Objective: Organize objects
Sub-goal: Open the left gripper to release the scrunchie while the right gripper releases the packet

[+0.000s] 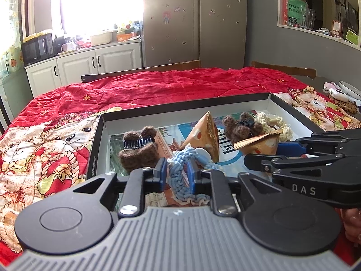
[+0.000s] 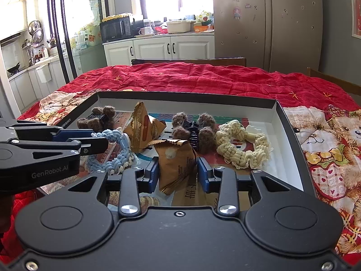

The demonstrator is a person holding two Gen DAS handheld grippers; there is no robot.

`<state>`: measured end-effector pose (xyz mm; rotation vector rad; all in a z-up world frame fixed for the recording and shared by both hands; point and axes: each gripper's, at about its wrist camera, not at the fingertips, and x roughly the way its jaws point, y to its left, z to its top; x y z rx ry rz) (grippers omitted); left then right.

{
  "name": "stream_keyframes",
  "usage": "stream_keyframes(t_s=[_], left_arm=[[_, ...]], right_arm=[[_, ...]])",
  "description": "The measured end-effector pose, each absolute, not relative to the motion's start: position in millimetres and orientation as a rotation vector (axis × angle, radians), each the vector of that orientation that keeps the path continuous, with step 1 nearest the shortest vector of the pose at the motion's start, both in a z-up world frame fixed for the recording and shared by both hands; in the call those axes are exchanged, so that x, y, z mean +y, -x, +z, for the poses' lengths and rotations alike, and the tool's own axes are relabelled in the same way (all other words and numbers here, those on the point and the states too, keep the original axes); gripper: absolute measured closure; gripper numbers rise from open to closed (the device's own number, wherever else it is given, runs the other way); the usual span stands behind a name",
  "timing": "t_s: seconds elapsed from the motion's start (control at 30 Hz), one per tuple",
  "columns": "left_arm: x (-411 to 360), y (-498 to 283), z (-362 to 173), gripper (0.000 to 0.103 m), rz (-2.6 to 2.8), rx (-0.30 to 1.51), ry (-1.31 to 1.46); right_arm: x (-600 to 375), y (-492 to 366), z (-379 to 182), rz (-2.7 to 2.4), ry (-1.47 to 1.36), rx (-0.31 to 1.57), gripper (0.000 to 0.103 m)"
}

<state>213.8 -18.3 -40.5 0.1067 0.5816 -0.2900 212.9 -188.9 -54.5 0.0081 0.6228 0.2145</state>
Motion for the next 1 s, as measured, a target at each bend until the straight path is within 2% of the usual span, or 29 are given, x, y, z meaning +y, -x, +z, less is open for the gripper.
stream_keyframes(t_s=[0.07, 0.2, 0.4, 1.0], left_arm=[[-18, -213, -40, 0.061, -0.292, 0.579, -0.108], [-17, -210, -38, 0.048, -0.292, 0.572, -0.109], [-21, -202, -31, 0.04, -0.302, 0.546, -0.126], [-14, -180, -14, 0.03, -0.306, 0.505, -0.13]], right_arm=[[-189, -212, -54, 0.215, -0.011, 0.619, 0.065], [-190, -209, -52, 0.213, -0.016, 0.609, 0.06], [-193, -205, -45, 0.207, -0.028, 0.59, 0.055], [-204, -185, -23, 0.196, -0.038, 0.547, 0.051]])
